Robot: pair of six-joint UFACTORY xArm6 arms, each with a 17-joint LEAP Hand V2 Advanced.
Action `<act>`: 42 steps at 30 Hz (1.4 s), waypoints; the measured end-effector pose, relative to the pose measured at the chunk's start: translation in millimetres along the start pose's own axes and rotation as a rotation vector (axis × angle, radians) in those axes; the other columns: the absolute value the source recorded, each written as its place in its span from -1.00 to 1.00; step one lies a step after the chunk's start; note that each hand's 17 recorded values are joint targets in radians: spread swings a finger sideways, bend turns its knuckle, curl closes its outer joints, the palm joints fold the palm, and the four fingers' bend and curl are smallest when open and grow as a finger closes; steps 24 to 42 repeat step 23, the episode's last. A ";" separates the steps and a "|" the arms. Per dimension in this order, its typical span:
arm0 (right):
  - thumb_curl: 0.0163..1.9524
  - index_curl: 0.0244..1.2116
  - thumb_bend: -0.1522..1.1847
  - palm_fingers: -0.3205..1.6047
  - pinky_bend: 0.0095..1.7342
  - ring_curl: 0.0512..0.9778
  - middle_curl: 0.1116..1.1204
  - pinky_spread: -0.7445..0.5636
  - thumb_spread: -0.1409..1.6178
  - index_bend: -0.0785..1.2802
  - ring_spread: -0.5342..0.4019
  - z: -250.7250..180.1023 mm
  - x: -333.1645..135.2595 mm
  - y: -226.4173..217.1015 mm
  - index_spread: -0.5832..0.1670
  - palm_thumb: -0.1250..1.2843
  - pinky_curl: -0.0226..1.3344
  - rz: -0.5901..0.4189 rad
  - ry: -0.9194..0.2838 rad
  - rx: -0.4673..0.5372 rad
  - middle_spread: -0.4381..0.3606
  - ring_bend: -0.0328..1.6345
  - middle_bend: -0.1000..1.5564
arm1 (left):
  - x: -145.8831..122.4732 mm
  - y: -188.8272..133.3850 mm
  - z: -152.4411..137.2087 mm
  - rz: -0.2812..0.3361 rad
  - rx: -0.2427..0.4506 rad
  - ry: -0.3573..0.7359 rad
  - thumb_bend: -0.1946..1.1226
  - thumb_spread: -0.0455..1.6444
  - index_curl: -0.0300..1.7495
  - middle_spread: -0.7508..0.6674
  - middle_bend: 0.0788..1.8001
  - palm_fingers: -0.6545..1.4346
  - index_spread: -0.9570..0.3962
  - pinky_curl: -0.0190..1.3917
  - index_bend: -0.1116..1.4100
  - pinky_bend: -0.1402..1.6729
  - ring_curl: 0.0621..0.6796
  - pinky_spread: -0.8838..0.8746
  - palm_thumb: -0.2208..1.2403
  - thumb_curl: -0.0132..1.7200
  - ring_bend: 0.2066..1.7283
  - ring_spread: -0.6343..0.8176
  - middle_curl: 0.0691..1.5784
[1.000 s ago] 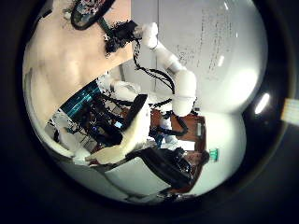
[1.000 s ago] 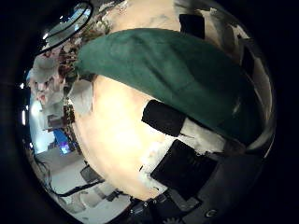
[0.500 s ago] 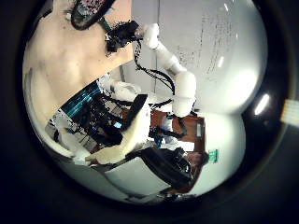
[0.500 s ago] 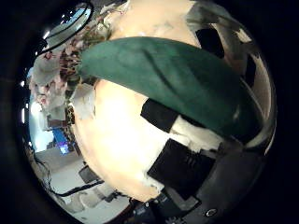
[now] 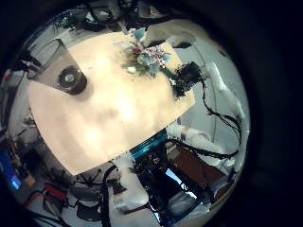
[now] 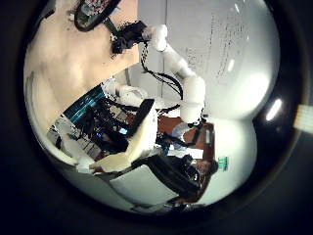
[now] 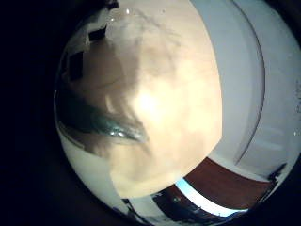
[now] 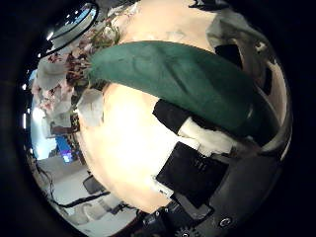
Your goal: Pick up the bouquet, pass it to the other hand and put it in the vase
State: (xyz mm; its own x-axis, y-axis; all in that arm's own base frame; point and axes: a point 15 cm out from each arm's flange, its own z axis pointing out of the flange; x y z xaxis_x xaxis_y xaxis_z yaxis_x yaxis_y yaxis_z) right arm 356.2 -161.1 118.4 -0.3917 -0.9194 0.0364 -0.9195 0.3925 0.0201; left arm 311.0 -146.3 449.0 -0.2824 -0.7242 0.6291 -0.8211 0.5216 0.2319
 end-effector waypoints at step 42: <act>-0.53 -0.24 -0.83 -0.73 0.08 -0.36 -0.33 0.67 0.34 -0.51 0.49 0.0 0.0 0.0 -0.67 -0.17 -0.27 0.000 0.000 0.000 0.09 -0.06 -0.35 | 6.6 6.7 14.2 -0.144 0.010 -0.055 -0.73 0.52 -0.53 0.35 -0.86 -0.11 0.39 -0.93 -0.61 -0.27 -0.66 0.58 -0.36 -0.65 -0.51 0.44 -0.57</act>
